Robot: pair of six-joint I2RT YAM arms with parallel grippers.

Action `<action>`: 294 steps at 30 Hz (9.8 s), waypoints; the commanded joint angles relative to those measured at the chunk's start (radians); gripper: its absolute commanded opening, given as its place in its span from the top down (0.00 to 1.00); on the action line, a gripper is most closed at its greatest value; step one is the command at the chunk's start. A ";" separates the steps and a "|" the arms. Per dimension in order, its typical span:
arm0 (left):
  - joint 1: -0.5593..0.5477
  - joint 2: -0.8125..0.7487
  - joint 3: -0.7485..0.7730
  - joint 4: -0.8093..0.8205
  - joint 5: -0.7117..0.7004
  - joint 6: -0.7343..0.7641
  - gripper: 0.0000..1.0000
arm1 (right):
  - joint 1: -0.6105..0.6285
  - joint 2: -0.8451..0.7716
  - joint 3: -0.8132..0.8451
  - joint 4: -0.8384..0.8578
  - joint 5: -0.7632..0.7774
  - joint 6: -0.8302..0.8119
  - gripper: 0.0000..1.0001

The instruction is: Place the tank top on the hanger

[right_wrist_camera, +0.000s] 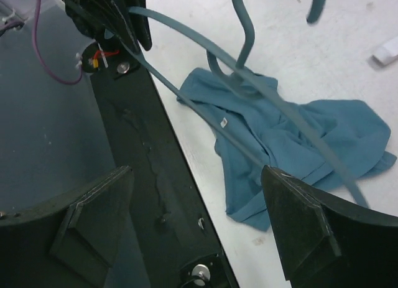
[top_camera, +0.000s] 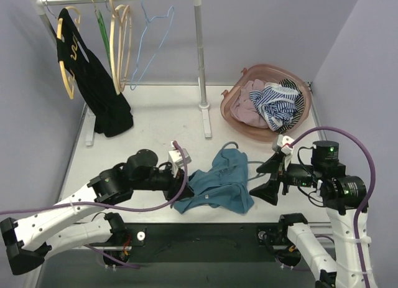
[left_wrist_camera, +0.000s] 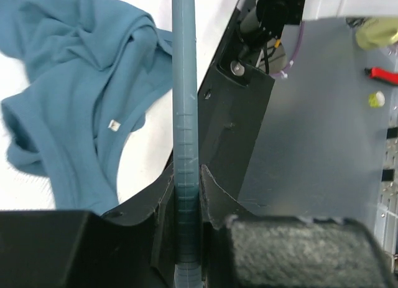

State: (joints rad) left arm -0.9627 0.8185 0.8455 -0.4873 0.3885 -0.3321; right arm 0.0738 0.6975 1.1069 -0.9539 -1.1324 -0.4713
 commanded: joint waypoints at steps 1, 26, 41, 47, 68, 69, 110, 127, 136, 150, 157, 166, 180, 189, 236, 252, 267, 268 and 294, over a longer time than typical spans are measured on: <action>-0.106 0.089 0.030 0.151 -0.115 0.041 1.00 | 0.047 0.059 -0.005 -0.051 0.045 -0.092 0.14; -0.153 0.056 -0.033 0.191 -0.020 0.166 1.00 | 0.095 0.054 0.024 -0.123 -0.024 -0.227 0.12; -0.156 0.071 0.007 0.188 0.069 0.219 1.00 | 0.170 0.129 -0.044 -0.194 0.005 -0.389 0.13; -0.156 0.080 0.007 0.225 0.061 0.229 1.00 | 0.198 0.126 -0.097 -0.203 -0.001 -0.388 0.21; -0.113 -0.001 -0.051 0.095 -0.373 0.059 0.25 | 0.109 -0.006 -0.100 -0.082 0.303 -0.230 1.00; -0.111 0.002 -0.034 0.066 -0.381 0.054 0.25 | 0.104 -0.013 -0.107 -0.071 0.333 -0.221 1.00; -0.306 0.812 0.240 -0.315 -0.724 -0.090 0.95 | 0.050 -0.046 -0.124 0.006 0.441 -0.118 1.00; -0.018 0.433 0.162 -0.244 -0.364 -0.173 1.00 | 0.161 -0.009 -0.094 -0.132 0.264 -0.305 1.00; 0.078 0.401 0.225 -0.238 -0.226 -0.179 1.00 | 0.228 0.037 -0.102 -0.074 0.318 -0.261 1.00; 0.110 0.358 0.336 -0.195 -0.165 -0.272 1.00 | 0.353 0.174 -0.157 0.230 0.388 -0.113 1.00; 0.156 0.360 0.352 -0.119 -0.113 -0.312 1.00 | 0.423 0.261 -0.159 0.382 0.318 -0.053 1.00; 0.205 0.360 0.452 -0.164 -0.050 -0.286 0.89 | 0.431 0.327 -0.160 0.575 0.191 0.031 1.00; 0.266 0.246 0.647 -0.468 0.202 0.618 0.22 | 0.389 0.224 -0.213 0.557 0.079 -0.051 1.00; 0.138 0.347 0.601 -0.394 0.325 0.775 0.22 | 0.393 0.191 -0.231 0.423 0.098 -0.237 1.00; -0.045 0.548 0.484 -0.249 0.024 0.650 0.61 | 0.331 0.053 -0.346 0.497 0.028 -0.138 1.00; 0.228 0.222 0.164 -0.073 -0.057 0.050 1.00 | 0.161 0.010 -0.354 0.709 0.267 0.346 0.42; 0.271 0.060 -0.069 0.162 -0.189 -0.328 1.00 | 0.564 0.233 -0.344 0.359 0.557 -0.095 0.44; 0.271 0.070 -0.068 0.162 -0.198 -0.328 1.00 | 0.595 0.273 -0.351 0.392 0.577 -0.078 0.45; 0.294 -0.100 -0.200 0.155 -0.304 -0.338 1.00 | 0.822 0.465 -0.392 0.629 1.008 0.224 0.76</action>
State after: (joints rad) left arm -0.6792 0.7685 0.6357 -0.3584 0.1074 -0.6949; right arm 0.9398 1.1744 0.6395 -0.2523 -0.1375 -0.2588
